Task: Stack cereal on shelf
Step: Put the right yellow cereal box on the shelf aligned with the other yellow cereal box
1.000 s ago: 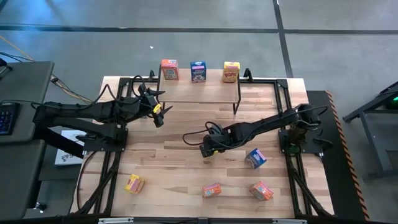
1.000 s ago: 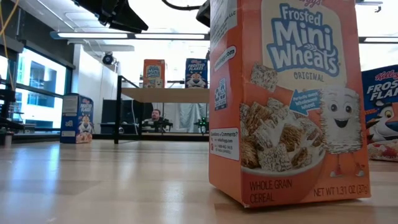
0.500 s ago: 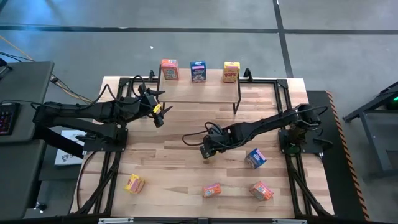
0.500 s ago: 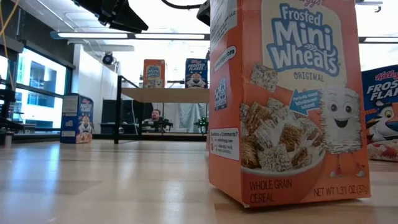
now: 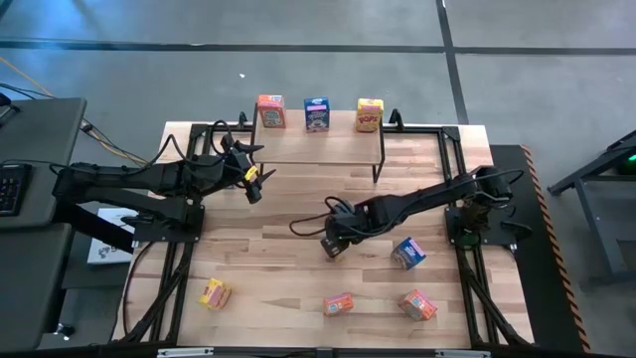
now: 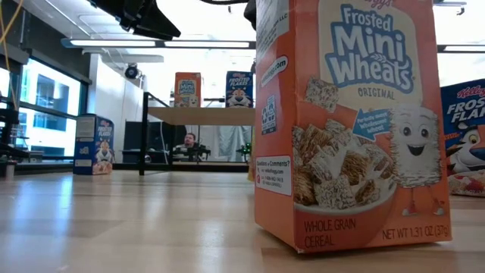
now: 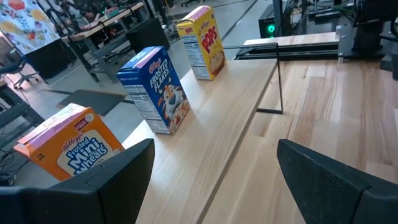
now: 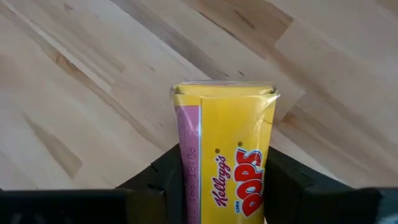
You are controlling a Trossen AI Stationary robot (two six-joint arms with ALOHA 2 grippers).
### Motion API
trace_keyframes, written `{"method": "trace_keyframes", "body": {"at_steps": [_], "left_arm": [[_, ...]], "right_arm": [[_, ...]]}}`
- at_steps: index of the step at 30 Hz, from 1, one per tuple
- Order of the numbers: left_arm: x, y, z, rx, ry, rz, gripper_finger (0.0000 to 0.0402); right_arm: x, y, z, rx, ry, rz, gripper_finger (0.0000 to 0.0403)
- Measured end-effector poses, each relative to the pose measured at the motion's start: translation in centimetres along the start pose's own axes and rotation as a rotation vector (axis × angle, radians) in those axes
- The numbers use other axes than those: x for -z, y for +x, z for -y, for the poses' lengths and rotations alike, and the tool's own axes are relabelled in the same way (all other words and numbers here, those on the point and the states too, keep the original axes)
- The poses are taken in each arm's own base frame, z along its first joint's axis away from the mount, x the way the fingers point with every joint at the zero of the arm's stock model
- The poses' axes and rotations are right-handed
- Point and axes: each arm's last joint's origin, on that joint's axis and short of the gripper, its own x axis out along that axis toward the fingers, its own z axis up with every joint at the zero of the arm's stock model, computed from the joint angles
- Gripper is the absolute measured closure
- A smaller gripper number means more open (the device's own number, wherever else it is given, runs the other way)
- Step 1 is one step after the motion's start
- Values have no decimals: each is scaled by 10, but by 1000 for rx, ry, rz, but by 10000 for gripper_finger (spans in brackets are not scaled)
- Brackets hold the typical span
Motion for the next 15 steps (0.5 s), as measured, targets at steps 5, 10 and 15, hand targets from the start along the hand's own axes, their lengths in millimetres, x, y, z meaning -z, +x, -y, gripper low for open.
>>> {"method": "trace_keyframes", "body": {"at_steps": [5, 10, 15], "left_arm": [[0, 0, 0, 0, 0, 0, 71], [0, 0, 0, 0, 0, 0, 71], [0, 0, 0, 0, 0, 0, 71]], "right_arm": [[-12, -21, -4, 23, -119, -5, 253], [-29, -54, -9, 44, -264, 8, 254], [-43, -82, -8, 76, -391, 37, 254]]}}
